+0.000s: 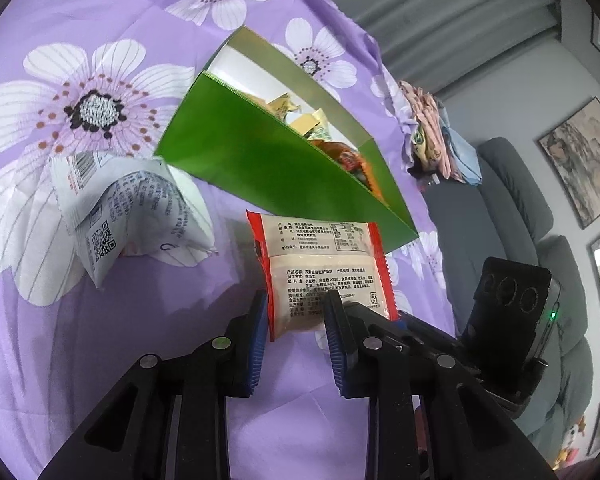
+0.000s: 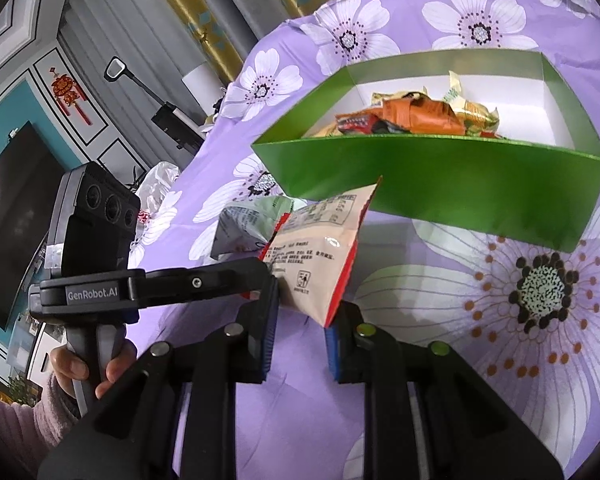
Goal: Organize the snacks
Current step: 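Grasp the cream pack with the right gripper and lift it toward the box, then carry the cream pack over the green box and lower it inside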
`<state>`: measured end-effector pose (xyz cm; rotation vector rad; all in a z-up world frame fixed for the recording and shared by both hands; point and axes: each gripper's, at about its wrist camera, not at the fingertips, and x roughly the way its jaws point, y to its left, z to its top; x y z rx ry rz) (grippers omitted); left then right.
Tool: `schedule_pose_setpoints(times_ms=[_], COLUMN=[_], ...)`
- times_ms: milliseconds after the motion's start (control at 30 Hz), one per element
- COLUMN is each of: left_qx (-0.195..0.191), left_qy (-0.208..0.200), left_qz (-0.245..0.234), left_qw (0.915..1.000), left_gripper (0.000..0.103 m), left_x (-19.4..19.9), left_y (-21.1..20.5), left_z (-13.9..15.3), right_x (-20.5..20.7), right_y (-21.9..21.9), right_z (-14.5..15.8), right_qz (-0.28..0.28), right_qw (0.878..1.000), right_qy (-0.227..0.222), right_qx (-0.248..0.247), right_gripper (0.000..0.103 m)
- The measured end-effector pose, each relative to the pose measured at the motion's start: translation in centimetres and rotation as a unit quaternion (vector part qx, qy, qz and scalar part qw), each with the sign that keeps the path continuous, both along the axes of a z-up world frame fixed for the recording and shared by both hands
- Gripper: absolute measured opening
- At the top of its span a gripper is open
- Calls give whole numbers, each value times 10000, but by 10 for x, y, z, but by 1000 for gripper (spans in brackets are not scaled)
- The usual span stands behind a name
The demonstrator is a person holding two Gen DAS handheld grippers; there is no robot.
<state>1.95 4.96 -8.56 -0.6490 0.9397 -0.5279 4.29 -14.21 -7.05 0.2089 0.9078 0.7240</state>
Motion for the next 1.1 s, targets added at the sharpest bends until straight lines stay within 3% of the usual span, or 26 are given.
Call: schedule_pose_setpoints(times_ms=[500,1100], left_qx=[139,212], left_qy=[-341,-685], left_qz=[15,-19], left_qw=[9993,9974], left_gripper=[27,27], left_x=[-2,44], left_y=[-2,-9], left_z=[28,68], right_x=[-3,33], right_y=[-2,-3], right_z=[25,59], right_qz=[35,-96], right_qw=[9993,9966], right_qy=[-373,-818], right_qx=[10,85], right_gripper=[21,21])
